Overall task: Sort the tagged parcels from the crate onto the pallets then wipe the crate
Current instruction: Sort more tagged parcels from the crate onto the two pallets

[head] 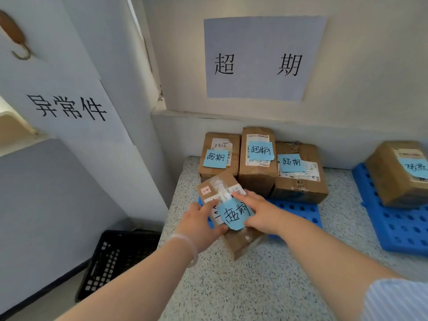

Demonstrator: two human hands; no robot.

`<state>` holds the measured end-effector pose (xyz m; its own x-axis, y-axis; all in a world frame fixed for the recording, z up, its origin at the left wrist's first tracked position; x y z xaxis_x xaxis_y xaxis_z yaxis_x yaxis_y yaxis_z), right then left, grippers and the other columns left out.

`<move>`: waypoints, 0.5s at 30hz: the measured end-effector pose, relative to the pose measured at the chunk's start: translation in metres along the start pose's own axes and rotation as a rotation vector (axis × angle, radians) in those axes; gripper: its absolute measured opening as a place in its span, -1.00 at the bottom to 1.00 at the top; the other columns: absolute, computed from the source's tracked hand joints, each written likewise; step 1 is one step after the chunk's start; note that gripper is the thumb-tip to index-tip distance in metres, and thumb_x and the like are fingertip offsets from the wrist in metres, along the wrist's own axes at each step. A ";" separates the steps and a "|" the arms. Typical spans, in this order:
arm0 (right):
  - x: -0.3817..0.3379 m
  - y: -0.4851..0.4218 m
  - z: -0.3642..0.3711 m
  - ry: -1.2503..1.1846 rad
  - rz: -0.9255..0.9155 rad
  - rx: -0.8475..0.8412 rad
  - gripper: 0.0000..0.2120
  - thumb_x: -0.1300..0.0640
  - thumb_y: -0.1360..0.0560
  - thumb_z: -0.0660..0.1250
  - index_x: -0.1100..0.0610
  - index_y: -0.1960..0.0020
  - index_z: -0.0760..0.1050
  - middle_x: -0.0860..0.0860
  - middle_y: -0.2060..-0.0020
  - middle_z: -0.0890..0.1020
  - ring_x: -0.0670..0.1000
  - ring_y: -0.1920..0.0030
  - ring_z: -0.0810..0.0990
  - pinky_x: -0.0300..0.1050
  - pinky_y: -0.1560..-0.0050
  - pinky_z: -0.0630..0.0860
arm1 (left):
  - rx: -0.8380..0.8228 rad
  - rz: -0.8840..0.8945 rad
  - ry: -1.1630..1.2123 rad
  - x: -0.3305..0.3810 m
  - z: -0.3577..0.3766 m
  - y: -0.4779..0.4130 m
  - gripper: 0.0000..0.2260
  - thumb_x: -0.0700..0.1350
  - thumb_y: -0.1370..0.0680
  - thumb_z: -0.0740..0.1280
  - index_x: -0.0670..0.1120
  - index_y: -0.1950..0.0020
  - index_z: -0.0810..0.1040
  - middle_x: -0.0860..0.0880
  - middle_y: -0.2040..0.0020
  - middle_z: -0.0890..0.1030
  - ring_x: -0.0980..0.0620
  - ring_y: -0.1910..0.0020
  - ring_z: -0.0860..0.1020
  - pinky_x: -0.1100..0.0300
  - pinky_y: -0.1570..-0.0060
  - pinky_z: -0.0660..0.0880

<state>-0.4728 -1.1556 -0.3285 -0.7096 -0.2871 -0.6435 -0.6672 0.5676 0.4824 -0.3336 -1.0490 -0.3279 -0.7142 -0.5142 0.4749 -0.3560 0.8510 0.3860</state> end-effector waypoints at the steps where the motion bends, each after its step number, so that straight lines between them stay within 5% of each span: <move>1: -0.001 0.000 -0.001 0.024 0.001 0.006 -0.23 0.27 -0.51 0.34 -0.19 -0.56 0.10 -0.11 -0.56 -0.02 -0.02 -0.52 0.11 -0.20 -0.39 0.22 | 0.028 0.036 -0.064 0.001 -0.006 -0.004 -0.30 0.30 -0.47 0.36 0.27 -0.54 0.13 0.04 -0.36 0.24 -0.03 -0.36 0.28 0.07 -0.29 0.39; 6: 0.001 0.008 0.000 0.080 0.021 0.086 -0.31 0.23 -0.54 0.27 -0.24 -0.54 0.14 -0.13 -0.57 -0.06 -0.02 -0.54 0.05 -0.20 -0.42 0.19 | 0.036 0.203 -0.351 0.013 -0.023 -0.022 -0.14 0.41 -0.37 0.37 0.28 -0.56 0.02 0.10 -0.57 -0.10 -0.11 -0.57 -0.12 -0.16 -0.51 0.02; 10: 0.001 0.021 0.002 0.170 0.037 0.121 -0.35 0.07 -0.56 0.24 -0.30 -0.54 0.07 -0.18 -0.57 -0.13 0.01 -0.56 -0.03 -0.02 -0.49 0.20 | -0.038 0.371 -0.489 0.024 -0.018 -0.030 -0.07 0.43 -0.41 0.29 0.26 -0.58 -0.22 0.13 -0.58 -0.34 -0.03 -0.57 -0.29 -0.11 -0.49 -0.20; 15: -0.004 0.042 0.007 0.370 -0.008 0.270 -0.37 -0.28 -0.52 0.20 -0.24 -0.54 0.11 -0.14 -0.57 -0.08 -0.03 -0.56 -0.10 0.00 -0.54 -0.05 | -0.024 0.303 -0.499 0.020 -0.013 -0.037 -0.07 0.53 -0.37 0.20 0.25 -0.58 -0.19 0.09 -0.61 -0.20 -0.09 -0.59 -0.19 -0.20 -0.52 -0.01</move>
<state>-0.4967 -1.1249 -0.3103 -0.7707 -0.5206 -0.3674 -0.6247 0.7311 0.2744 -0.3267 -1.0927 -0.3222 -0.9815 -0.1308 0.1397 -0.0817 0.9466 0.3119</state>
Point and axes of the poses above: each hand's wrist, its own y-axis away from the middle knuckle, its own z-axis out of the palm, x = y × z, the point moved 6 cm from there along -y, towards the middle knuckle
